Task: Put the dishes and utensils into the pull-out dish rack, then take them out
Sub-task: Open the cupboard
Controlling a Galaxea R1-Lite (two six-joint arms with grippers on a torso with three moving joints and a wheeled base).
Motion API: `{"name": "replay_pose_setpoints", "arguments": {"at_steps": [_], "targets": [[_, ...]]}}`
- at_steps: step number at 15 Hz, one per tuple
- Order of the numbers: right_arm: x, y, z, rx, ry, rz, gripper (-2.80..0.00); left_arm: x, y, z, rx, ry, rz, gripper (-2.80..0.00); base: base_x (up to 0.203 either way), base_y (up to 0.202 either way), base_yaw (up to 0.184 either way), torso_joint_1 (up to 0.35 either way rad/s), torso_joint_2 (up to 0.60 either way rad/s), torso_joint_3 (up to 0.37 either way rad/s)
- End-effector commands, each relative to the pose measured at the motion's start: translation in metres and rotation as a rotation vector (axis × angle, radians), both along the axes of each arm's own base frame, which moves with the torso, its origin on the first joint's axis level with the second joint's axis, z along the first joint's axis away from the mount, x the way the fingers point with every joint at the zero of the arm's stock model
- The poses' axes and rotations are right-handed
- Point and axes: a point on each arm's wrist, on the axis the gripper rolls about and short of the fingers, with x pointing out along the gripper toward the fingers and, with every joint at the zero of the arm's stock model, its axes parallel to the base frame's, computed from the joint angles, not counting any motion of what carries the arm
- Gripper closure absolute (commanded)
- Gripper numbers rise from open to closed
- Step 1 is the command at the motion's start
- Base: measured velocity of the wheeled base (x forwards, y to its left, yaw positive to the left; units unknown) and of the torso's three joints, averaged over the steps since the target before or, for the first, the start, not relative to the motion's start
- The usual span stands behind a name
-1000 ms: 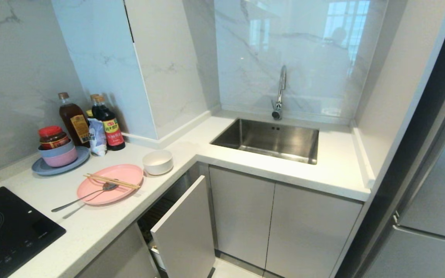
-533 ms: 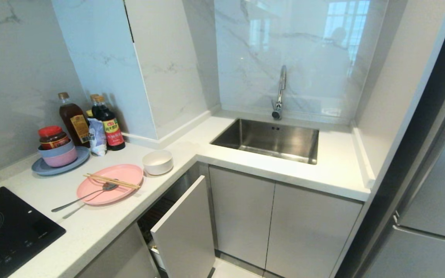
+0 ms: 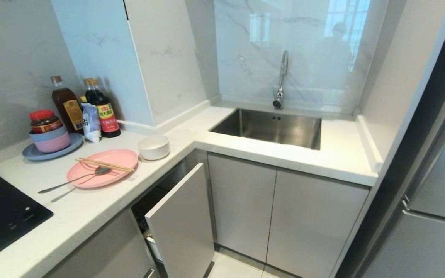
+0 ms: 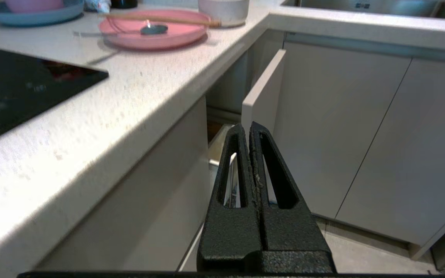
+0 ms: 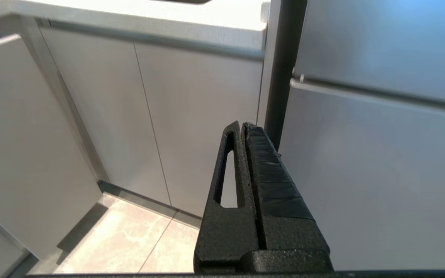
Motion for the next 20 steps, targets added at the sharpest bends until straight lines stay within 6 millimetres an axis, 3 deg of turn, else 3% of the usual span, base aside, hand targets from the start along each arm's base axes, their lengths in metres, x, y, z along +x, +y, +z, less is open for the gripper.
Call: {"name": "replay_pose_setpoints", "arguments": {"at_steps": [1,11,20], "targets": [[0.0000,0.0000,0.0001,0.000,0.000,0.000,0.00,0.0000,0.0000,0.0001,0.000,-0.001,-0.001,0.00,0.000,0.000,0.000,-0.254,0.55,0.291],[0.0000,0.0000,0.0001,0.000,0.000,0.000,0.00,0.0000,0.0000,0.0001,0.000,-0.001,0.001,0.00,0.000,0.000,0.000,-0.222,0.49,0.270],[0.0000,0.0000,0.0000,-0.001,0.000,0.000,0.00,0.0000,0.0000,0.0001,0.000,-0.001,-0.001,0.00,0.000,0.000,0.000,-0.017,0.04,0.024]]}}
